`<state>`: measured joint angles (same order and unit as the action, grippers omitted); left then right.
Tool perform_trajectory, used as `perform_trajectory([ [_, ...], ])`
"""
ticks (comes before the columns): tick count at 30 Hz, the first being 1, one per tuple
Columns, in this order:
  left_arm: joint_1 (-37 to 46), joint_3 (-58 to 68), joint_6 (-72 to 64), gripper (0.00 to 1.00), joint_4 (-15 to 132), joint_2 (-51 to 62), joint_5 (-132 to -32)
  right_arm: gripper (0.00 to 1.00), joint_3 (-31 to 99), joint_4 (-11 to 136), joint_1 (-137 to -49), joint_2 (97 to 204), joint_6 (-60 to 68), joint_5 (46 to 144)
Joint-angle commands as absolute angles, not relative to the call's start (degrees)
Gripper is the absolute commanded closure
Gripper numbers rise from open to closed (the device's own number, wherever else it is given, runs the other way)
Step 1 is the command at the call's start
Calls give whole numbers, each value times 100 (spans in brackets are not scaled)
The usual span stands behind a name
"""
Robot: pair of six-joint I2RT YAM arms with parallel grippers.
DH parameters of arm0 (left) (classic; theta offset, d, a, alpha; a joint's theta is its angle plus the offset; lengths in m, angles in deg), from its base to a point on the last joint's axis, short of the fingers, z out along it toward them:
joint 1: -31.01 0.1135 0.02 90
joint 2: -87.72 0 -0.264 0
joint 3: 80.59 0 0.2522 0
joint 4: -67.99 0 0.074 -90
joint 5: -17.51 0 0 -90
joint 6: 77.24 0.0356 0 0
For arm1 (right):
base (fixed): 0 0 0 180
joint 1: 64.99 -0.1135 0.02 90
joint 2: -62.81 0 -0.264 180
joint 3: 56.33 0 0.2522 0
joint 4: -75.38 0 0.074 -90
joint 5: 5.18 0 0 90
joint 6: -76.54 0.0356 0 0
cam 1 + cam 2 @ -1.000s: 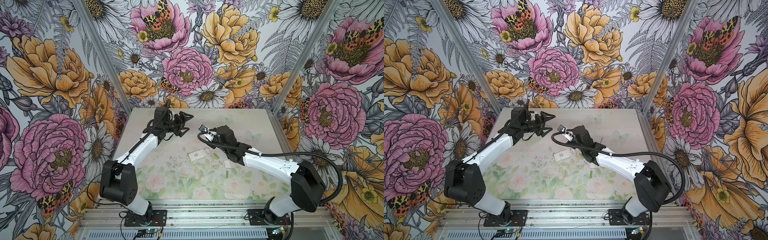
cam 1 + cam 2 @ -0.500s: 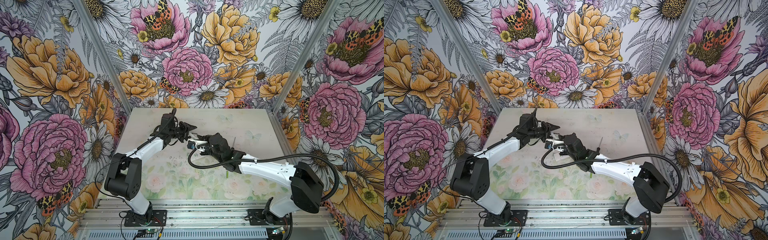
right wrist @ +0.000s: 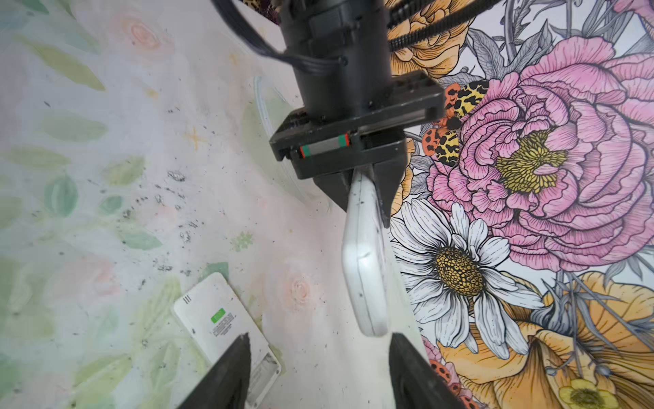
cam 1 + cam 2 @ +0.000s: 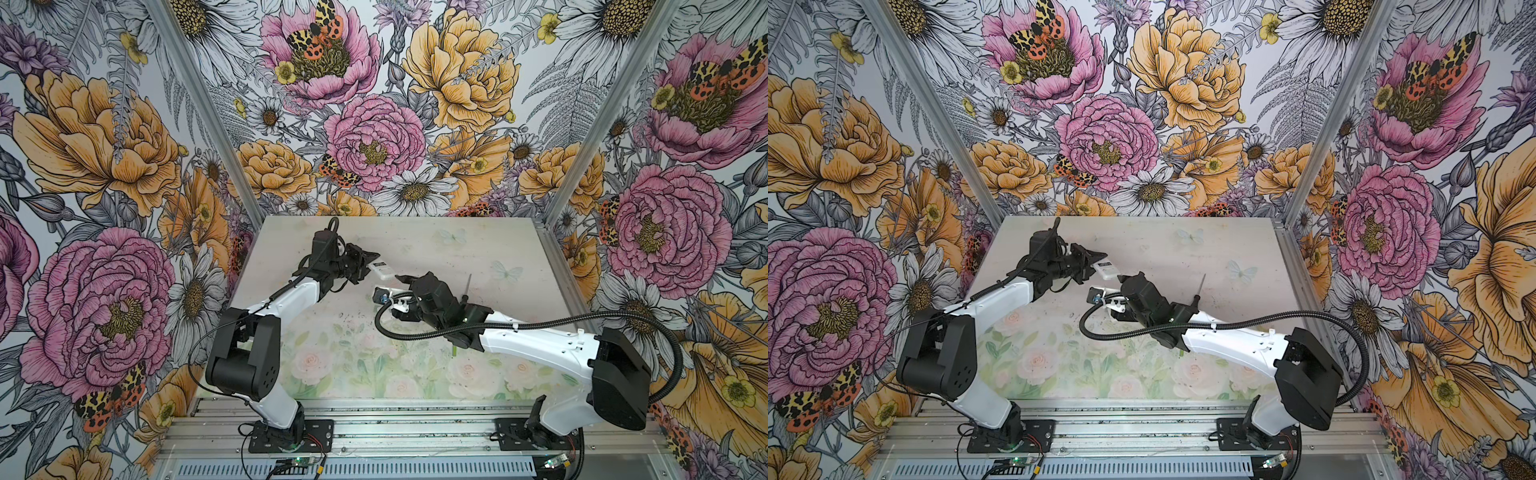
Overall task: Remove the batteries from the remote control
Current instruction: 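Grasp the red-faced remote with the left gripper while the right gripper releases it, then lower the remote with the left gripper while the right reaches for the screwdriver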
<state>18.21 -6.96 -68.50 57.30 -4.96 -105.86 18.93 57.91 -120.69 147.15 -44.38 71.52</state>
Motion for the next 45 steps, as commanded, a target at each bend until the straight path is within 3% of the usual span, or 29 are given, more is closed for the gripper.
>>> perform_trajectory([
  [1, 2043, -649, -6466, 100, 6542, -460, -9999, 33, 2149, 5393, -12147, 14228, -1842, 7687],
  [6, 2122, -917, -5669, 100, 8095, -794, -9610, 23, 2196, 5865, -11453, 14063, 1349, 8107],
  [10, 2048, -1221, -5359, 100, 9640, -1105, -9460, 30, 2449, 6326, -10090, 14822, 4861, 9585],
  [15, 1886, -1454, -5155, 100, 10488, -1225, -9207, 31, 2528, 8371, -10064, 15927, 6692, 10245],
  [27, 1708, -1494, -5037, 100, 10818, -1495, -9109, 31, 2498, 9023, -10209, 16988, 7355, 10404],
  [41, 1580, -1454, -5159, 100, 11315, -1614, -9143, 55, 2324, 9056, -10199, 17305, 7491, 10059],
  [45, 1559, -1445, -5236, 100, 11473, -1904, -9232, 70, 2217, 9211, -10138, 17358, 7541, 10055],
])
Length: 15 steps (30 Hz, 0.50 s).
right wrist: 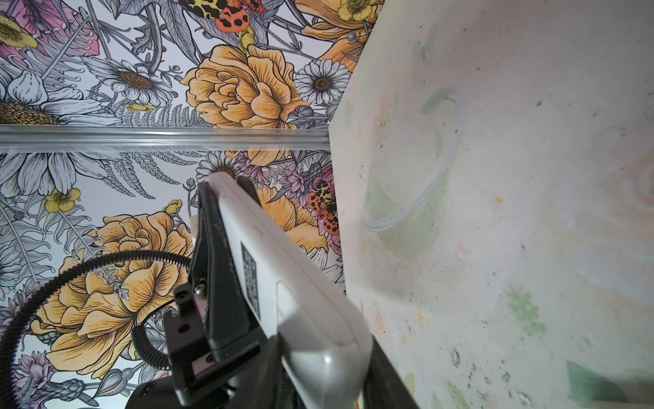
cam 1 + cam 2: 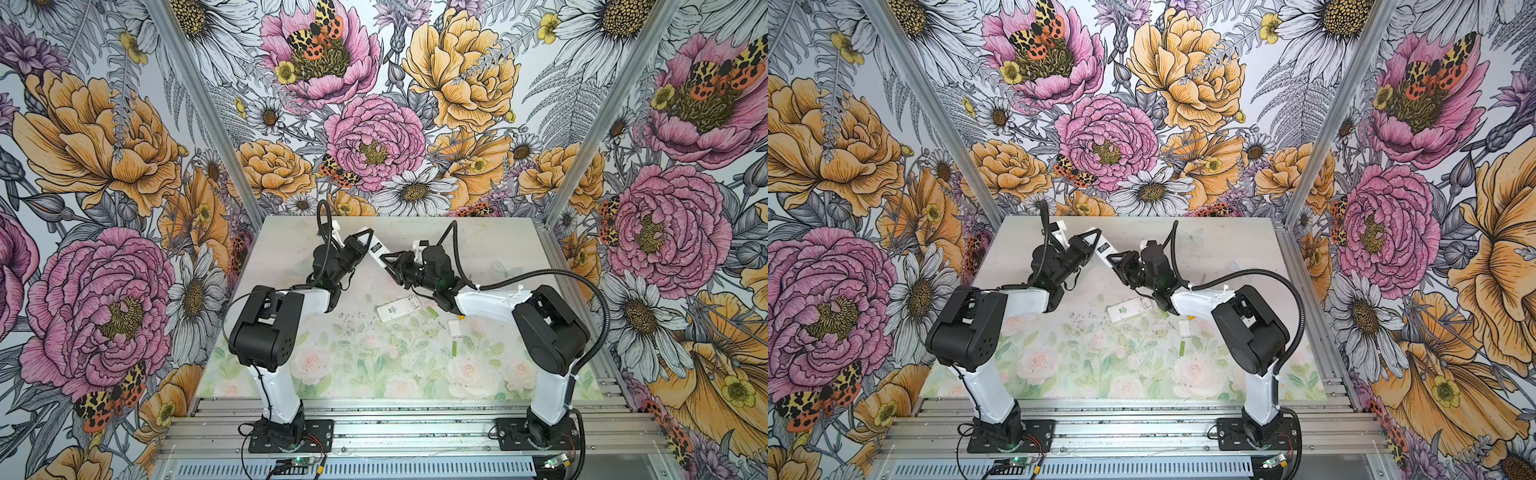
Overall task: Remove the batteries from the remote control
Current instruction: 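Lower the remote with the left gripper while the right reaches for the screwdriver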
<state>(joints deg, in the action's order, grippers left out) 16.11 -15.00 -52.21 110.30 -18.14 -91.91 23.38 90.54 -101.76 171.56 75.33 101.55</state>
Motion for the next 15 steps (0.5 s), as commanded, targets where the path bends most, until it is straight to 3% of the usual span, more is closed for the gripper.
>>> perform_trajectory([
  [1, 1558, -1454, -5223, 100, 11457, -1903, -9215, 74, 2196, 9201, -10132, 17364, 7537, 10059],
  [4, 1582, -1437, -5128, 100, 11357, -1920, -9124, 92, 2039, 9194, -10153, 17301, 7539, 10112],
  [7, 1648, -1400, -5060, 100, 11313, -1957, -9037, 91, 1808, 9144, -10176, 17164, 7524, 10060],
  [11, 1609, -1316, -5094, 100, 11391, -2111, -9042, 79, 1758, 9185, -10105, 17122, 7504, 10003],
  [15, 1608, -1421, -4930, 100, 11241, -2164, -9033, 74, 1668, 9111, -10019, 16938, 7410, 9904],
])
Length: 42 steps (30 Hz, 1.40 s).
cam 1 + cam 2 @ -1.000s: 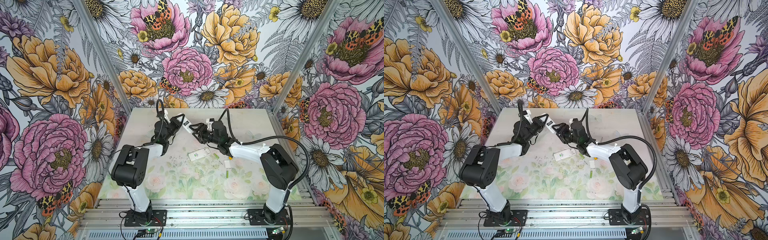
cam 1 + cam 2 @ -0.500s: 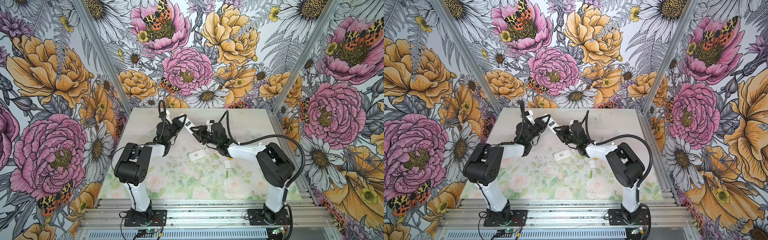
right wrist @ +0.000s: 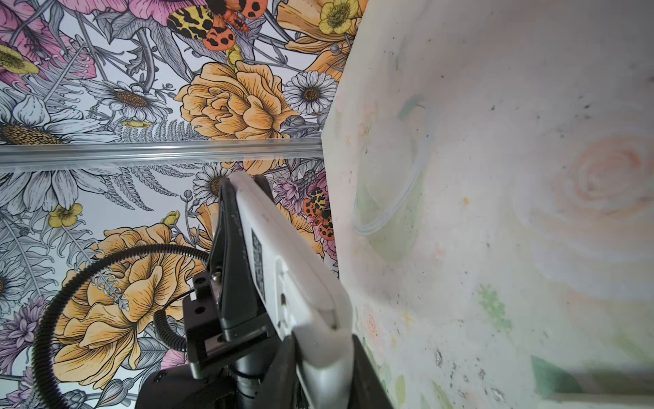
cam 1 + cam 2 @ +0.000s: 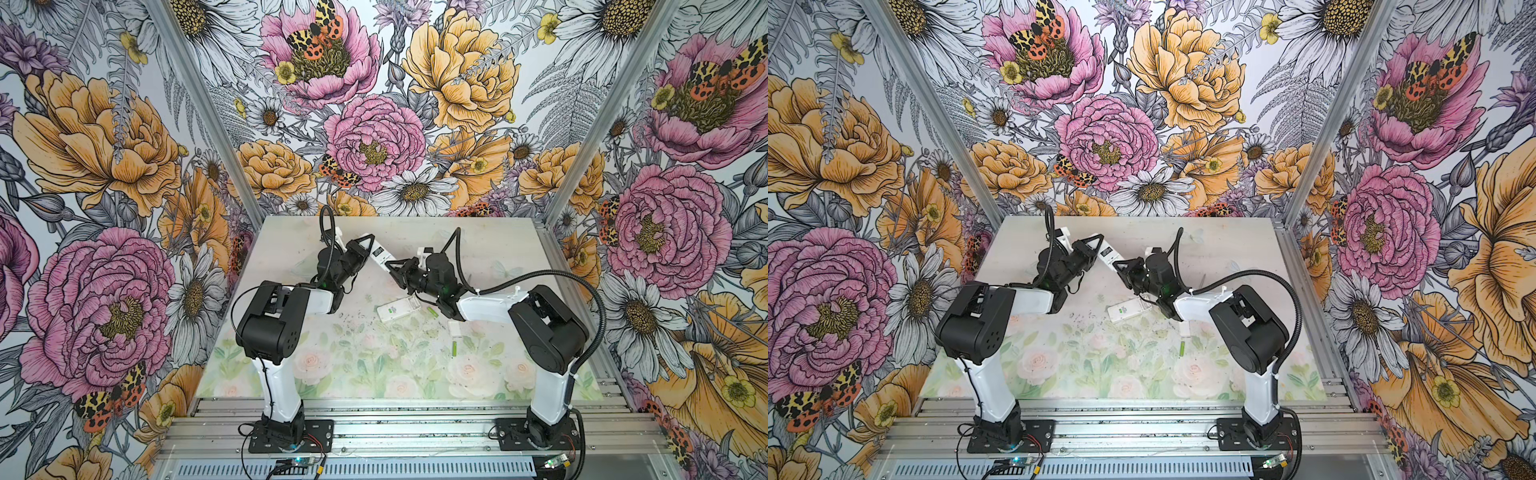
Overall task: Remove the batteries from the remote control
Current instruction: 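Lower the remote with the left gripper while the right reaches for the screwdriver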
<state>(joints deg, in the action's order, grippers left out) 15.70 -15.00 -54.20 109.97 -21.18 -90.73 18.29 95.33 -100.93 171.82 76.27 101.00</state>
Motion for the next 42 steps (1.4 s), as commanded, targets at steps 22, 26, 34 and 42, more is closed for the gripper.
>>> perform_trajectory([
  [22, 1493, -1949, -4728, 100, 11256, -2960, -8335, 89, 2072, 5787, -9594, 16542, 5766, 9148],
  [26, 1502, -2194, -4850, 100, 11477, -3010, -8111, 77, 2206, 5171, -9467, 16477, 5311, 8956],
  [34, 1415, -2990, -4978, 55, 11502, -2768, -7471, 41, 2788, 1751, -8855, 16150, 4004, 8027],
  [42, 1323, -3761, -5627, 6, 10407, -1855, -7080, 35, 2875, 1636, -8709, 16755, 3066, 8112],
])
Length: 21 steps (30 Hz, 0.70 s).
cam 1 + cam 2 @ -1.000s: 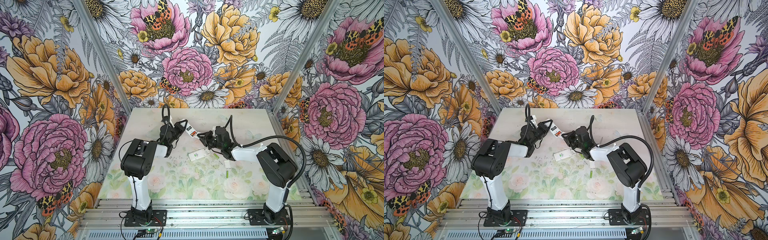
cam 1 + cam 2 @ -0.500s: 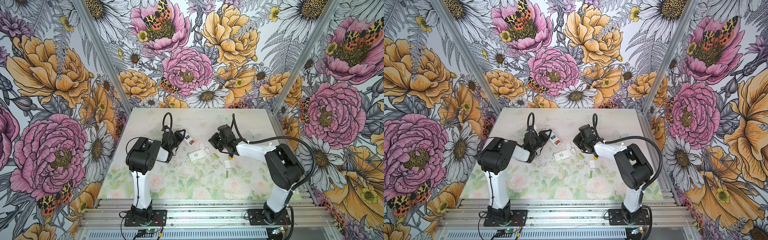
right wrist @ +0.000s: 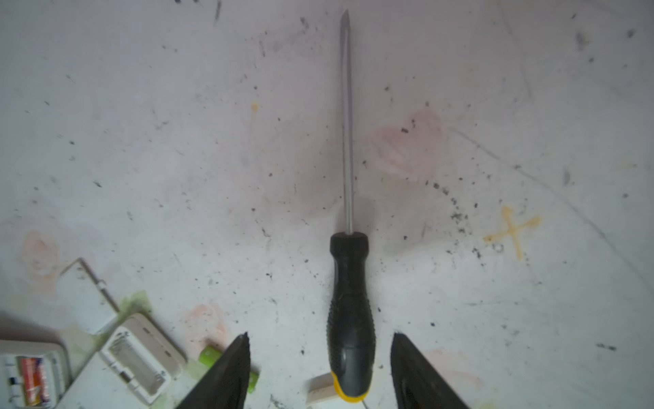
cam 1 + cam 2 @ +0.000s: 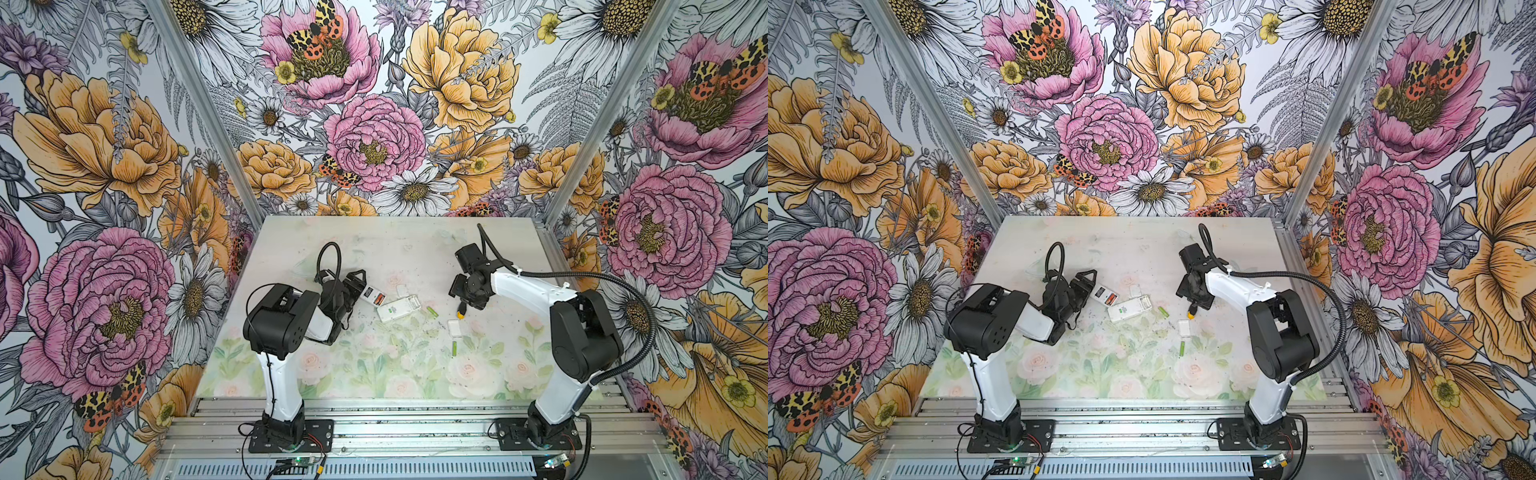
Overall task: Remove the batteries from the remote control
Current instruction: 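Grasp the black-handled screwdriver with the right gripper while the left releases the remote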
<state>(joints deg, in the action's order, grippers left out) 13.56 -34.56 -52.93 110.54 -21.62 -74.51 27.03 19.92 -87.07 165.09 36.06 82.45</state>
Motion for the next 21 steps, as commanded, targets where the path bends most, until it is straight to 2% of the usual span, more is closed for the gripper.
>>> perform_trajectory([
  [1, 1327, -3909, -5751, 4, 10237, -1722, -7034, 35, 2888, 1629, -8670, 16799, 3030, 8068],
  [2, 1336, -4046, -5881, 1, 9976, -1356, -6981, 35, 2895, 1662, -8621, 16854, 2998, 8084],
  [5, 1300, -4166, -6134, 1, 8448, -480, -6891, 40, 3053, 1645, -8548, 17214, 2819, 8242],
  [7, 1258, -4098, -6118, 1, 7431, 191, -6776, 52, 3069, 1686, -8548, 17373, 2783, 8247],
  [9, 1225, -3720, -5866, 1, 6066, 946, -6652, 71, 3132, 1698, -8554, 17401, 2617, 8226],
  [11, 1155, -3137, -5424, 1, 4846, 1536, -6495, 82, 3143, 1663, -8537, 17224, 2335, 8145],
  [14, 1085, -2094, -4786, 1, 3442, 1974, -6486, 93, 3170, 1607, -8477, 16824, 1434, 8229],
  [17, 1079, -1503, -4695, 1, 3368, 2021, -7108, 96, 3370, 1480, -8535, 16278, 251, 8915],
  [21, 1044, -932, -5028, 1, 3751, 1425, -8153, 97, 3797, 1012, -8981, 15750, -949, 9592],
])
